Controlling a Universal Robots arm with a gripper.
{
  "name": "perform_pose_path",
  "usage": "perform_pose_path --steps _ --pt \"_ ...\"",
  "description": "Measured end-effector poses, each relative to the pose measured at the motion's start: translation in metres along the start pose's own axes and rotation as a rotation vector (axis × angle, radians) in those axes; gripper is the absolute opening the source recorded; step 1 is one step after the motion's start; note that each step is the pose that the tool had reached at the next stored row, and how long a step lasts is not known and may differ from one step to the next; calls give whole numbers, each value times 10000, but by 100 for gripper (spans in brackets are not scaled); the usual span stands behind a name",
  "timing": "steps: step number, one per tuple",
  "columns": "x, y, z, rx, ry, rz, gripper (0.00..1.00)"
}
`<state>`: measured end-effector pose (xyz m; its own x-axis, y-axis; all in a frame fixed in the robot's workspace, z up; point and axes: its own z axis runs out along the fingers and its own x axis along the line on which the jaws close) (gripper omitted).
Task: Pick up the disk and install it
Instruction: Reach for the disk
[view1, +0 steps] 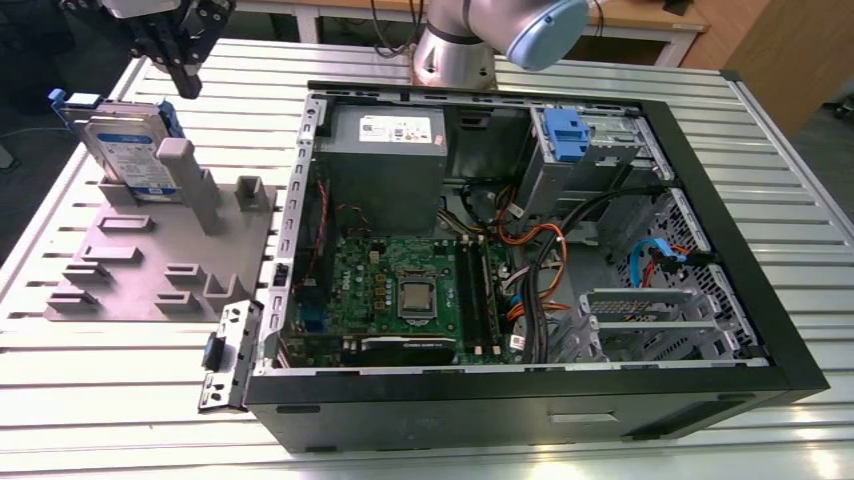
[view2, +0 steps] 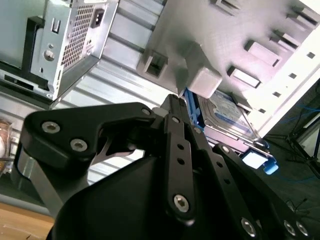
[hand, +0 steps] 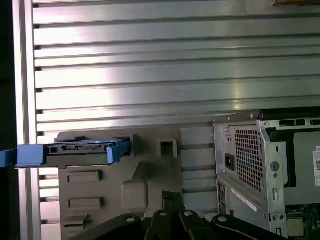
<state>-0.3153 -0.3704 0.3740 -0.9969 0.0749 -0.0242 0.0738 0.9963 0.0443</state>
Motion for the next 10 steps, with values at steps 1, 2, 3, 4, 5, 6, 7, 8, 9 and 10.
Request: perform_pose_path --steps 1,2,3,4,5,6,7,8,9,10 --pt "16 -1 1 1 0 -1 11" --pt "27 -2 2 0 1 0 11" --pt "38 -3 5 0 0 0 11" --pt "46 -3 7 0 0 0 11" --pt "52 -3 9 -1 -1 0 11" --pt "58 -4 11 -1 0 0 11" --pt "62 -4 13 -1 -1 0 11" --pt "66 -5 14 0 0 -1 11" --pt "69 -5 16 0 0 0 11" --pt "71 -5 17 0 0 0 11"
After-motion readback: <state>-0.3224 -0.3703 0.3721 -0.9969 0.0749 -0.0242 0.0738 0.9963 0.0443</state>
